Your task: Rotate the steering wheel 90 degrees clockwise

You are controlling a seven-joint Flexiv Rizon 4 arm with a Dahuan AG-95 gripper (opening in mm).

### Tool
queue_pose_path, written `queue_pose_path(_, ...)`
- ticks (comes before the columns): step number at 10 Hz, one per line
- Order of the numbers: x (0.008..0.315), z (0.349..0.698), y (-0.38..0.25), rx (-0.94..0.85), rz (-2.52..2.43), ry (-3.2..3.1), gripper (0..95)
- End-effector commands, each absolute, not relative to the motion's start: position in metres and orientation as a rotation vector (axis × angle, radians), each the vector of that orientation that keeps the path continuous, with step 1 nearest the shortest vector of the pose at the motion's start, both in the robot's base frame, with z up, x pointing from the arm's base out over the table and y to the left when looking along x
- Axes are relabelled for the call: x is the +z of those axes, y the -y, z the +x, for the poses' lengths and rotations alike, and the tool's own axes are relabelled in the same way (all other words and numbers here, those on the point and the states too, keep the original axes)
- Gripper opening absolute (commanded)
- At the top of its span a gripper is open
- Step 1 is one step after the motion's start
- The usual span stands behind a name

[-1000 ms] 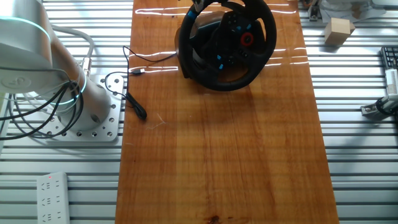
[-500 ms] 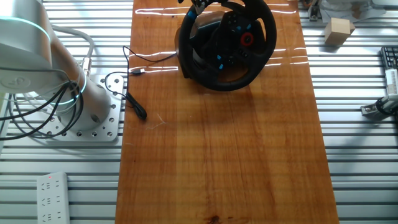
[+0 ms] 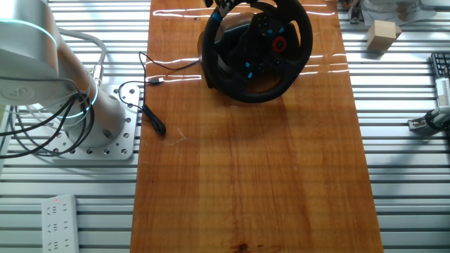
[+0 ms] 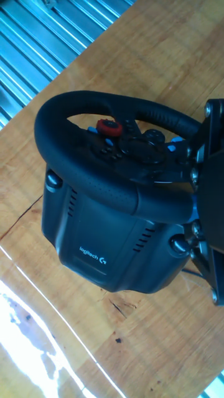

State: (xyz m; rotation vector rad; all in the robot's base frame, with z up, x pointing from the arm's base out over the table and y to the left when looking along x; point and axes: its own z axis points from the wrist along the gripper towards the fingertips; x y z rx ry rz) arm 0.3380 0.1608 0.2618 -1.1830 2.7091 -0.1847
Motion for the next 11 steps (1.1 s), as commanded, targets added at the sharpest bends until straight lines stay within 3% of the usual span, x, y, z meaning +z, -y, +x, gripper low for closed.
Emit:
queue_pose_path(1,0.262,0.338,-0.161,-0.203,-1.179,-2.709,57.0)
queue_pose_path(11,0.255,0.327,-0.159,-0.377,-1.074,-2.718,57.0)
